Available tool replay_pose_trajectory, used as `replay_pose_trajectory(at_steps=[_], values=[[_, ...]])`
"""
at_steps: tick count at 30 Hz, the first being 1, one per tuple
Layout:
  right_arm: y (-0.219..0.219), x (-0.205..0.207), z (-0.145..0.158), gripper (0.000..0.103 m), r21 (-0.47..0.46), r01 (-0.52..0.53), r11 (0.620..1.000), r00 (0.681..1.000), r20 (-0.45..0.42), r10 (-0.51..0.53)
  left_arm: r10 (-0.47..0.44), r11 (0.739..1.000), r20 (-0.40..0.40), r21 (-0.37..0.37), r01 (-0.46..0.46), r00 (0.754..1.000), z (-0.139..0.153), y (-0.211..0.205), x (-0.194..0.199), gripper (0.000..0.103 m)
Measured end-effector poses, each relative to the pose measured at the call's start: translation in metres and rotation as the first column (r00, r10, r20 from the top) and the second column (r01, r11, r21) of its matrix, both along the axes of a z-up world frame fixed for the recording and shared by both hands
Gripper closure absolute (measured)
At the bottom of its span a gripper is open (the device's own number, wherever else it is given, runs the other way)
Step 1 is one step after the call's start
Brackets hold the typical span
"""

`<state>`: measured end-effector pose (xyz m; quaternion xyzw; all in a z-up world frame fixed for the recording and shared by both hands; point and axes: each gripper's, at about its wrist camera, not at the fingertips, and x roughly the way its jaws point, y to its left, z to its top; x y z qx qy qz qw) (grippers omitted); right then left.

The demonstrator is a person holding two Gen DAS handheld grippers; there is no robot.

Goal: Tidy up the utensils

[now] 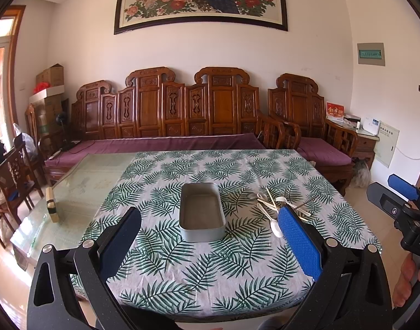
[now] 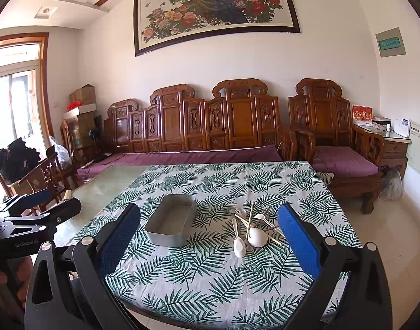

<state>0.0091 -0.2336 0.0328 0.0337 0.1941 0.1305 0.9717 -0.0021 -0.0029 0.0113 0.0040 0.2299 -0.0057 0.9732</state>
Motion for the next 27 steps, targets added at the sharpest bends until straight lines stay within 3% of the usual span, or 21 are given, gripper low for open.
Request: replay_pose_trajectory(at_steps=[27], values=[[0.0013, -0.005, 0.0051, 0.003, 0.006, -0.005, 1.0, 1.0, 0.006, 0.005, -0.011, 1.0, 0.009, 0.002, 0.011, 1.0, 0.006, -0.003, -0.0038, 0.006]])
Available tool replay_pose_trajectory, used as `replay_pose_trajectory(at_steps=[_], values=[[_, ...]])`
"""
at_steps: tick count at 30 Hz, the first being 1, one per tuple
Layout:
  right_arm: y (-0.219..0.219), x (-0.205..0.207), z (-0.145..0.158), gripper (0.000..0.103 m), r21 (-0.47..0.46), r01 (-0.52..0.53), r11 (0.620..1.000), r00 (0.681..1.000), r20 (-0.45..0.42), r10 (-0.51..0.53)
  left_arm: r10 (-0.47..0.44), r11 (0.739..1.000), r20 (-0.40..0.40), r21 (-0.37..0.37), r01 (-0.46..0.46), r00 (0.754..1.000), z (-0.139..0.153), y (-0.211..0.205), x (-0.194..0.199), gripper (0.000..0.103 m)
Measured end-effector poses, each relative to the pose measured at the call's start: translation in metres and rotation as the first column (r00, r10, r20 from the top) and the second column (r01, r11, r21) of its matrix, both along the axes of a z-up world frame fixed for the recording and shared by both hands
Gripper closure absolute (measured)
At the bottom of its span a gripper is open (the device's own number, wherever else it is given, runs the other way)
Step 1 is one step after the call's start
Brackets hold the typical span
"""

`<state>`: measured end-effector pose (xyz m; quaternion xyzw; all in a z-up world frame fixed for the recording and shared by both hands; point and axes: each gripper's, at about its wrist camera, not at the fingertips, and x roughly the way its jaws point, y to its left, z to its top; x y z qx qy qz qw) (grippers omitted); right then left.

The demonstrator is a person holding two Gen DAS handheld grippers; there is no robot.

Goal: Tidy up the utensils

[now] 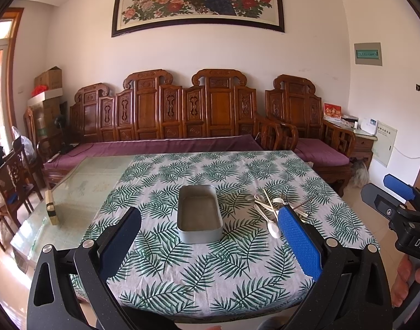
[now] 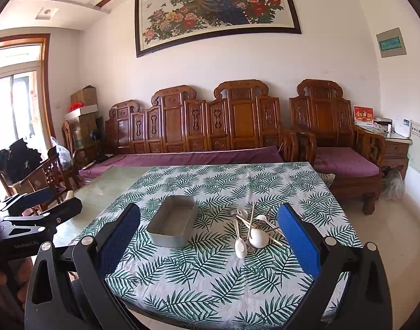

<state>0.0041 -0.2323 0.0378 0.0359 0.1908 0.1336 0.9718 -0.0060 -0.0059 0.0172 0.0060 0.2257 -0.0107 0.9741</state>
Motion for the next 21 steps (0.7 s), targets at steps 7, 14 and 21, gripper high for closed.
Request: replay_pose_trajectory(at_steps=[7, 14, 21], values=[[0.001, -0.0001, 0.0013, 0.003, 0.001, 0.0, 1.0, 1.0, 0.0, 0.0, -0.007, 1.0, 0.005, 0.005, 0.007, 1.0, 0.0059, -0.0033, -0.0006, 0.006], [0.0011, -0.0005, 0.0011, 0.003, 0.001, 0.0, 1.0, 1.0, 0.001, 0.0, -0.01, 1.0, 0.008, 0.007, 0.01, 1.0, 0.0063, -0.0033, 0.0, 0.006], [0.0012, -0.0005, 0.0008, 0.003, 0.002, 0.001, 1.0, 1.0, 0.0, -0.001, -0.01, 1.0, 0.004, 0.005, 0.01, 1.0, 0.0048, -0.0041, 0.0002, 0.006]])
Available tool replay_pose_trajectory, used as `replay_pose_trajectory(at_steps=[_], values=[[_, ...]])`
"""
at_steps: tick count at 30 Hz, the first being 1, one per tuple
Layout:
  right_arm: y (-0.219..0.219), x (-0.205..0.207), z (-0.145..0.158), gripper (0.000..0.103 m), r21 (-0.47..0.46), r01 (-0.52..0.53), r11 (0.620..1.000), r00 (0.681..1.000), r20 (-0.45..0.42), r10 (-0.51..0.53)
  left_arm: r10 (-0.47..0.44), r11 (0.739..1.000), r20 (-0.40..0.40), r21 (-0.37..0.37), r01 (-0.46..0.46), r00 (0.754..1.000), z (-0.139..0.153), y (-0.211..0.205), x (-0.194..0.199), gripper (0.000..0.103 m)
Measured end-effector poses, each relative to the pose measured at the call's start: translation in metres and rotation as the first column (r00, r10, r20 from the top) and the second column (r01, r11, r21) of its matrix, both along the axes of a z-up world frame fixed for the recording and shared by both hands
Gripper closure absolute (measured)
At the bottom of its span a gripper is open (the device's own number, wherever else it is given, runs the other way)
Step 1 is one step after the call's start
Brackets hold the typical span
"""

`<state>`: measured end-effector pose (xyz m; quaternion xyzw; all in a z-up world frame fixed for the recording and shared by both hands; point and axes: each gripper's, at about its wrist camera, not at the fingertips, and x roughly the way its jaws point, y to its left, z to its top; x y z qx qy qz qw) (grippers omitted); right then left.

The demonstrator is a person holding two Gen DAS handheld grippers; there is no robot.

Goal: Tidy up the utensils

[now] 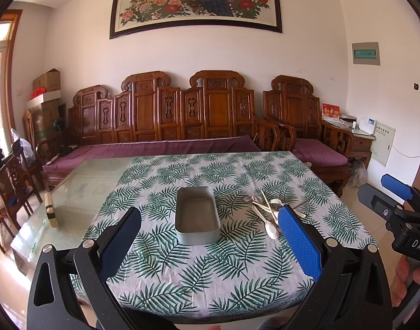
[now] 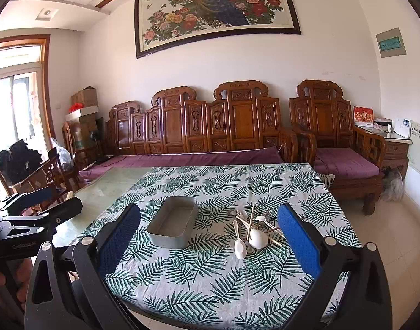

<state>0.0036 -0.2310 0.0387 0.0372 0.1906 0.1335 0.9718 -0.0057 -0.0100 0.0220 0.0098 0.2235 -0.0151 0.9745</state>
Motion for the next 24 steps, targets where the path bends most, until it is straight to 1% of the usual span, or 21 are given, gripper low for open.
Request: replay_pose_trajectory(at_steps=[7, 11, 13, 15, 19, 24], values=[[-0.003, 0.004, 0.002, 0.003, -0.002, 0.001, 1.0, 1.0, -0.015, -0.001, 0.001, 1.0, -0.031, 0.003, -0.001, 1.0, -0.012, 0.0, 0.012, 0.006], [-0.01, 0.014, -0.009, 0.003, -0.001, -0.004, 1.0, 1.0, -0.031, 0.004, -0.004, 1.0, -0.073, -0.002, 0.004, 0.997, -0.027, -0.002, 0.026, 0.006], [-0.012, 0.019, -0.015, 0.003, -0.001, -0.007, 1.0, 0.999, -0.035, 0.007, -0.009, 1.0, -0.112, -0.018, 0.007, 0.994, -0.036, -0.002, 0.036, 0.006], [-0.015, 0.026, -0.021, 0.003, -0.001, -0.007, 1.0, 0.999, -0.04, 0.007, -0.012, 1.0, -0.135, -0.025, 0.008, 0.991, -0.043, -0.004, 0.042, 0.006], [-0.022, 0.04, -0.034, 0.003, -0.007, -0.001, 1.0, 0.998, -0.061, 0.0, -0.009, 1.0, -0.154, 0.011, 0.011, 0.988, -0.053, -0.01, 0.054, 0.006], [-0.033, 0.062, -0.054, 0.003, -0.019, 0.022, 1.0, 0.996, -0.09, -0.024, -0.037, 0.998, -0.181, 0.043, 0.045, 0.983, -0.067, -0.016, 0.073, 0.006]])
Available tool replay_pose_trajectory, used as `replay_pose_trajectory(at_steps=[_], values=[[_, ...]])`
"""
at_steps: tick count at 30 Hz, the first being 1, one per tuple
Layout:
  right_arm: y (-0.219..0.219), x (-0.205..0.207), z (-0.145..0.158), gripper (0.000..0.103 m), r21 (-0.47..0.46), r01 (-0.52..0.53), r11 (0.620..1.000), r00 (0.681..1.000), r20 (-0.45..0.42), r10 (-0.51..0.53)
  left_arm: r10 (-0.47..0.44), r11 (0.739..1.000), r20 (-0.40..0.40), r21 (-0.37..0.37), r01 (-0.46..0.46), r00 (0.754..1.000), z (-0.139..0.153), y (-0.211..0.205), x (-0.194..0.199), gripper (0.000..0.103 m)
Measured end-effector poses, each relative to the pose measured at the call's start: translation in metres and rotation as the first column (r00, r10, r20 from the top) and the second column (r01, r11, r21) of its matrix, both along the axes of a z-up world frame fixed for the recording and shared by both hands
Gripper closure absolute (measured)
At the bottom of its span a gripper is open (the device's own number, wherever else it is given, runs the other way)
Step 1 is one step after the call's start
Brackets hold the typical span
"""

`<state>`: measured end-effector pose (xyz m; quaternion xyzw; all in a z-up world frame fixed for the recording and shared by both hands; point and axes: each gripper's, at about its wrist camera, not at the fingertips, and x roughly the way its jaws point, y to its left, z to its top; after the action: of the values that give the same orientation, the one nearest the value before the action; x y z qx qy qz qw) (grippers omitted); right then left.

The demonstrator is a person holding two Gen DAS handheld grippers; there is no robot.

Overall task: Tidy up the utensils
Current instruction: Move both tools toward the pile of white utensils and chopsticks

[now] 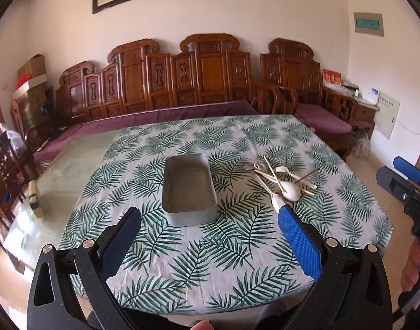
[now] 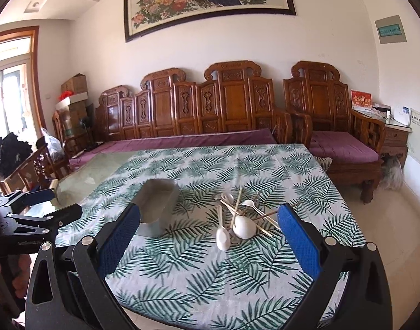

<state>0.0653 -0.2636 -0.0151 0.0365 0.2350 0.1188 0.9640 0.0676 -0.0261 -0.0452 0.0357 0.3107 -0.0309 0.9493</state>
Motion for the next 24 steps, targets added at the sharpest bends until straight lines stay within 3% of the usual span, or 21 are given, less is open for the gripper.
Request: replay_pose_trajectory(at_steps=[5, 10, 20, 24], values=[[-0.011, 0.027, -0.024, 0.004, -0.01, 0.021, 1.0, 0.998, -0.051, -0.021, -0.066, 0.998, -0.06, -0.016, 0.065, 0.996, -0.017, -0.008, 0.027, 0.006], [-0.02, 0.06, -0.05, 0.019, -0.032, 0.012, 0.999, 0.992, -0.125, -0.016, -0.122, 0.992, -0.11, -0.056, 0.116, 0.986, -0.035, -0.017, 0.053, 0.006], [-0.042, 0.126, -0.094, 0.032, -0.056, 0.006, 0.998, 0.974, -0.225, -0.019, -0.196, 0.98, -0.178, -0.077, 0.185, 0.964, -0.074, -0.044, 0.103, 0.006], [-0.046, 0.155, -0.108, 0.045, -0.042, -0.021, 0.999, 0.969, -0.247, 0.01, -0.21, 0.977, -0.224, -0.083, 0.196, 0.952, -0.097, -0.058, 0.128, 0.006]])
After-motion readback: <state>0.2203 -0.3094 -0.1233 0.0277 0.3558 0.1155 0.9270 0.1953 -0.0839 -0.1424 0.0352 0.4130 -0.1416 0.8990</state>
